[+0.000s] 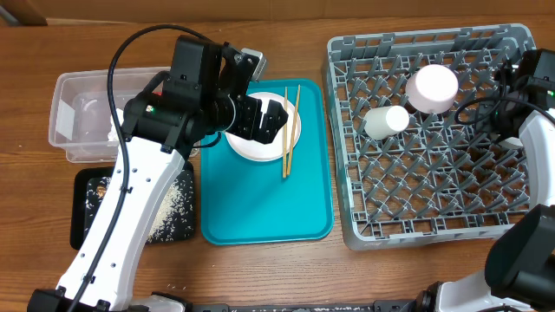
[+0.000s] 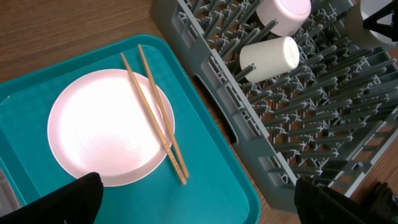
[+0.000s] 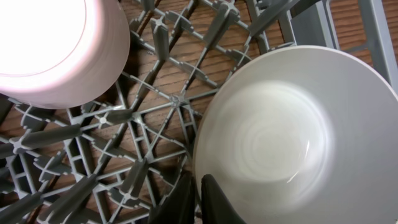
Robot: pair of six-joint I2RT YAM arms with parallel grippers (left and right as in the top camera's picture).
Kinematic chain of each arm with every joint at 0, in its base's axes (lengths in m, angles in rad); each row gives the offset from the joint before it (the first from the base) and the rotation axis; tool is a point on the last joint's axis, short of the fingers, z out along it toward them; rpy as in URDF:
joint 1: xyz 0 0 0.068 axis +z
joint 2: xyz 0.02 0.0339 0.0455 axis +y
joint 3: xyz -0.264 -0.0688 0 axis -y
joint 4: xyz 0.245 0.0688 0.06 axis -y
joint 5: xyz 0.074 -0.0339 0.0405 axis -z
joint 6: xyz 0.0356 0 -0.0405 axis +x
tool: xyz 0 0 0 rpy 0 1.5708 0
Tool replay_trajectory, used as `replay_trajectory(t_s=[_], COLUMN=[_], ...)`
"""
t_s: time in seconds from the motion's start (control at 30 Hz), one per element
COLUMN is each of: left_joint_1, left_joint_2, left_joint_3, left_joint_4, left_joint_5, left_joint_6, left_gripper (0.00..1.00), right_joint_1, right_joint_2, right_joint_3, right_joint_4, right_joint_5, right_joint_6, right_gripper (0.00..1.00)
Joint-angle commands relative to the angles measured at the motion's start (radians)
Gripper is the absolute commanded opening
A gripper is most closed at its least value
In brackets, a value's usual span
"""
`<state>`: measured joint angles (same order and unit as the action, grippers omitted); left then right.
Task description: Sort waste into correct bins and load items into the dishwasher
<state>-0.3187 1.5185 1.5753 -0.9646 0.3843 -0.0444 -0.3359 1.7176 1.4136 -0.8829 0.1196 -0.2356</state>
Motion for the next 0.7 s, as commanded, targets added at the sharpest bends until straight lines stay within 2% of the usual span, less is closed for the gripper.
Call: replay_trajectory(t_s=[0.0, 0.07, 0.3, 0.47, 0.67], left_joint_1=[0.004, 0.004, 0.004, 0.004, 0.004], left_joint_2=[-0.008, -0.008, -0.008, -0.008, -0.008], left_joint_3=[0.016, 0.016, 0.016, 0.016, 0.016], left_joint_4=[0.000, 0.000, 0.000, 0.000, 0.000], left_joint_5=[-0.003, -0.003, -0.003, -0.003, -0.003], left_joint_6=[0.023, 0.023, 0.023, 0.023, 0.023], left_gripper=[1.00, 1.00, 1.00, 1.00, 1.00], right_joint_1=[-0.002, -0.002, -0.002, -0.002, -0.002], right_joint_2=[-0.005, -0.005, -0.005, -0.005, -0.005], right_joint_3=[-0.003, -0.003, -0.003, -0.003, -0.003], right_joint_4=[-0.009, -0.010, -0.004, -0.005, -0.001], right_joint_5=[0.002, 0.002, 0.002, 0.002, 0.002], right_joint_6=[0.005, 0.005, 0.004, 0.005, 0.004], right_gripper=[0.07, 0.04, 0.04, 0.17, 0.21])
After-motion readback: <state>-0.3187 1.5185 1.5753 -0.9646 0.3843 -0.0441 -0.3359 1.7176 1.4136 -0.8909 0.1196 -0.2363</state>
